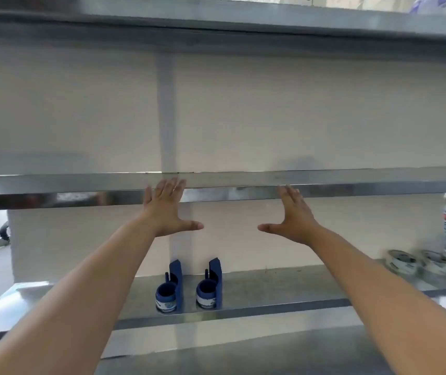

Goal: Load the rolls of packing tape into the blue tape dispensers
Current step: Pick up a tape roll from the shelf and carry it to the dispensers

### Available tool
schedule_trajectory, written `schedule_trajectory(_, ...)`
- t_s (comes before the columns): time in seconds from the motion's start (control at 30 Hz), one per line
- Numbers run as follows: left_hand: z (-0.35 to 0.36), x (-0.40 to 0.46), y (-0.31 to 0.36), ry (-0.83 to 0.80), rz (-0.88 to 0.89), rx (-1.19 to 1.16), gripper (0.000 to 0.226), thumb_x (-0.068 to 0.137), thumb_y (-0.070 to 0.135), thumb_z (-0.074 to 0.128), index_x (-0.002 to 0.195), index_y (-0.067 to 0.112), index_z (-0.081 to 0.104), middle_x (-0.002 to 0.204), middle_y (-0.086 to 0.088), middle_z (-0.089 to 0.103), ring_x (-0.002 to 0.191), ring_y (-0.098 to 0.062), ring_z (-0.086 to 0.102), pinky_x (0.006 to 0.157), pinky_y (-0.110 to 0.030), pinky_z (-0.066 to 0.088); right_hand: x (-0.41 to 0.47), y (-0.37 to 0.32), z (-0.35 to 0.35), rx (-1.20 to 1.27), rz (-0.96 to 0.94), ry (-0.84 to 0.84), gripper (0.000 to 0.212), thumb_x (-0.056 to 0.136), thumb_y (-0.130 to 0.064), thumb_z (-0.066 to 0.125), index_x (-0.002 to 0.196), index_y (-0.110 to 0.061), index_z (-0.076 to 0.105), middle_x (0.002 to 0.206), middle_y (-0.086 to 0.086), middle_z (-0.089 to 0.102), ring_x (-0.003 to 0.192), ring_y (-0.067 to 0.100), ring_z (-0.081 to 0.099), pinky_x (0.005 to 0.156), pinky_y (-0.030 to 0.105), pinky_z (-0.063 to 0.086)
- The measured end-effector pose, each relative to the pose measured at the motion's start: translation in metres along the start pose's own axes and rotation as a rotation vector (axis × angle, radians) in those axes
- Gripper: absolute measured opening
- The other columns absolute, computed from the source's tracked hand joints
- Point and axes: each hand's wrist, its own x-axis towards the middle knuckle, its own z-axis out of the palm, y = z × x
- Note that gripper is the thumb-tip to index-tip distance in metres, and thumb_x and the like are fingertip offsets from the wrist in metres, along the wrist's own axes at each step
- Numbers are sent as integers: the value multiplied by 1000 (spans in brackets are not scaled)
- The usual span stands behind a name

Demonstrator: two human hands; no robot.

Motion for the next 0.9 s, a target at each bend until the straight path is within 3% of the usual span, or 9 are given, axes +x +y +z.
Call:
schedule_trajectory(0.13, 12, 43, 33, 65, 142, -45, 118, 67, 70, 60, 148, 20, -9, 160, -1, -8, 147, -21, -8, 119, -46, -4, 5, 34, -15, -53, 101, 50, 118, 66, -57, 72, 147, -19, -6, 159, 3, -10, 146, 23, -12, 119, 45, 6)
schedule_trajectory(0.37, 67, 108, 145, -9, 441, -159, 117, 67, 69, 61, 149, 18, -5, 160, -1, -7, 147, -21, -8, 118, -44, -7, -9, 123, -33, -156, 321, 89, 121, 64, -61, 71, 147, -21, -7, 159, 3, -11, 146, 25, -9, 119, 49, 9)
schedule_trajectory(0.67, 112, 140, 278, 24, 791, -192, 114, 71, 68, 57, 148, 14, -7, 160, -2, -9, 146, -17, -13, 117, -34, -10, -48, 217, -70, -198, 531, 167, 120, 64, -57, 73, 148, -21, -5, 159, 4, -8, 146, 25, -8, 118, 44, 2)
schedule_trajectory(0.9, 162, 150, 377, -170, 798, -230, 115, 71, 68, 58, 148, 16, -7, 159, -2, -11, 146, -18, -12, 119, -37, -7, -79, 312, -89, -213, 642, 128, 123, 61, -60, 73, 147, -24, -7, 159, 0, -10, 146, 24, -11, 118, 48, 3)
